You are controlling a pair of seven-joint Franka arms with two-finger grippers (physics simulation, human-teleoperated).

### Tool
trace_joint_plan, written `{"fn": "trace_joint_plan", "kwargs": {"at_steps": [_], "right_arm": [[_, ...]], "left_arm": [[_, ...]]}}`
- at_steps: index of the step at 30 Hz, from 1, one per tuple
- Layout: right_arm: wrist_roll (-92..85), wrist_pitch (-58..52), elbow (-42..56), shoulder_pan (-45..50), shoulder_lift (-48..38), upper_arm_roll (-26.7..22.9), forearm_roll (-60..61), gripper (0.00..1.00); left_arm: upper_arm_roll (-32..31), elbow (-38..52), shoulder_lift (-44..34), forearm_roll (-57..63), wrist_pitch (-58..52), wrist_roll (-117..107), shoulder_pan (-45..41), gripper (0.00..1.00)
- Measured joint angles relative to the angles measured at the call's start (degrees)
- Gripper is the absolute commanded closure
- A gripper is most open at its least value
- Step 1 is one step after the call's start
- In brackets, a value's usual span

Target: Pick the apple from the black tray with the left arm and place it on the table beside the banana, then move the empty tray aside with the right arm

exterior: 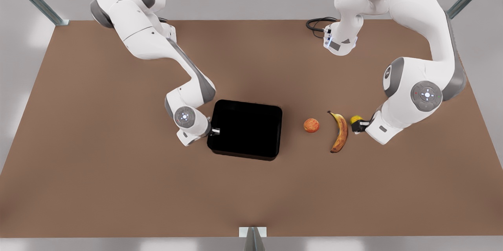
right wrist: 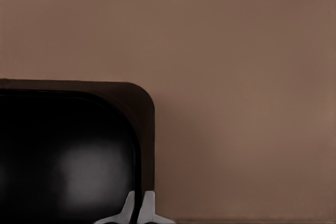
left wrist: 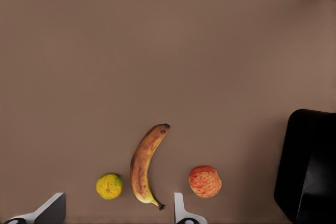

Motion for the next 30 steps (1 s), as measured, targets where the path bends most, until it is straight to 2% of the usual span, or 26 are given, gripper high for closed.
{"fn": "trace_joint_plan", "kwargs": {"at_steps": [4, 7, 11, 15, 19, 24, 28, 29, 30], "right_arm": [[-2.27, -4.89, 0.21, -2.18, -3.44, -0.95, 0.25, 0.9], [-4.92, -8.74, 0.22, -3.43, -5.16, -3.63, 0.39, 0.9], [-10.72, -12.92, 0.37, -3.95, -6.14, -12.37, 3.03, 0.92], [-18.62, -15.26, 0.68, -4.18, -5.71, -20.73, 4.94, 0.92], [-27.25, -16.47, 2.32, -4.32, -3.25, -26.89, 6.5, 0.93], [-37.67, -16.85, 4.9, -4.66, 0.82, -31.57, 7.74, 0.93], [-44.89, -16.29, 7.2, -4.69, 4.66, -32.81, 9.21, 0.9], [-46.42, -16.07, 7.49, -4.68, 5.19, -32.79, 9.62, 0.79], [-47.81, -15.89, 7.79, -4.67, 5.46, -32.79, 9.78, 0.05]], "left_arm": [[0.34, 0.3, -0.29, -0.92, -0.95, -1.02, 1.82, 0.0], [0.12, 0.43, -0.4, -1.56, -1.37, -1.67, 2.21, 0.0], [0.25, 0.43, -0.12, -4.85, -0.33, 0.61, 7.8, 0.0], [0.26, 0.53, 0.06, -4.11, 1.82, 2.74, 5.34, 0.0], [0.43, 0.5, 0.06, -3.76, 3.28, 4.43, 5.52, 0.0], [0.39, 0.46, -0.02, -3.6, 4.11, 6.09, 5.54, 0.0], [0.37, 0.45, -0.02, -3.54, 4.33, 7.11, 5.49, 0.0], [0.37, 0.45, -0.02, -3.52, 4.36, 7.33, 5.49, 0.0], [0.37, 0.45, -0.02, -3.5, 4.39, 7.54, 5.48, 0.0]]}}
